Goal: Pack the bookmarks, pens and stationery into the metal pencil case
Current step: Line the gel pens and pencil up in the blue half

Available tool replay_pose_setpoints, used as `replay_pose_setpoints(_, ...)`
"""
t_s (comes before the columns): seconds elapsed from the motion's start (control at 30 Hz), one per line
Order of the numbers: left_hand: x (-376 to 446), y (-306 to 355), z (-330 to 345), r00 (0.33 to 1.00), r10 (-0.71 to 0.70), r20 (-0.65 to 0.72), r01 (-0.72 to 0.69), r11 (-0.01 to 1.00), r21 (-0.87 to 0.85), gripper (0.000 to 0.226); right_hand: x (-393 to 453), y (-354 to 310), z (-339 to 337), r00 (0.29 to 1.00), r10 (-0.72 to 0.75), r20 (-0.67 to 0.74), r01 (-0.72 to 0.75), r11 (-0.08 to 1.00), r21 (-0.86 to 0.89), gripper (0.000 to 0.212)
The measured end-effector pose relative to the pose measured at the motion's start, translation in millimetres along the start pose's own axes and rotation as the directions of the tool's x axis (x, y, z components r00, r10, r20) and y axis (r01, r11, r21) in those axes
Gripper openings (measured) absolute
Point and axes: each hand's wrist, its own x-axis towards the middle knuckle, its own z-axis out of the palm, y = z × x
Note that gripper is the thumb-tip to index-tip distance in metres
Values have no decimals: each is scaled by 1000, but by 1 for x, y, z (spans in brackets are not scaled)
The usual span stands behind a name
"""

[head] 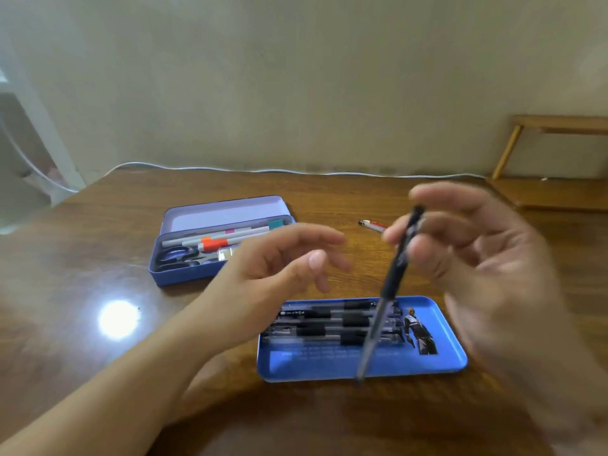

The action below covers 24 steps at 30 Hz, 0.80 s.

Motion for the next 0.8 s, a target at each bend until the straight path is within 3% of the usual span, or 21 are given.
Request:
replay_pose_setpoints(0.07, -3, 4, 6, 991, 10, 137, 18, 980, -198, 32, -10, 6, 16, 997, 27, 66, -20, 996, -92, 37)
replay_pose_setpoints(0.13, -4, 5, 11, 987, -12, 162, 63, 948, -313, 26, -13, 13, 21, 997, 50, 58, -43, 992, -121, 35)
replay_pose_setpoints(0.3, -4, 3, 10, 992, -8, 124, 49, 942, -331, 49, -13, 15, 19, 998, 65, -18, -67, 979, -191, 34)
replay_pose_setpoints(0.4, -2, 2, 9, 1000, -1, 30, 11, 949, -315, 63, -18, 13, 20, 995, 96, -6, -92, 924, -371, 36)
replay_pose_setpoints(0.5, 2, 0, 9, 980, -44, -195, -19, 951, -310, 56, -22, 15, 24, 985, 162, 65, -86, 775, -626, 33)
replay_pose_setpoints(0.57, 3, 0, 8, 958, -71, -277, -15, 955, -297, 50, -22, 16, 25, 980, 178, 87, -73, 734, -675, 23)
replay_pose_setpoints(0.7, 3, 0, 7, 942, -84, -324, -1, 967, -253, 46, -20, 14, 19, 977, 208, 55, -122, 744, -657, 13)
replay_pose_setpoints(0.8, 2, 0, 4, 953, -73, -295, 6, 975, -224, 39, -17, 14, 13, 973, 207, 105, -69, 688, -722, 15)
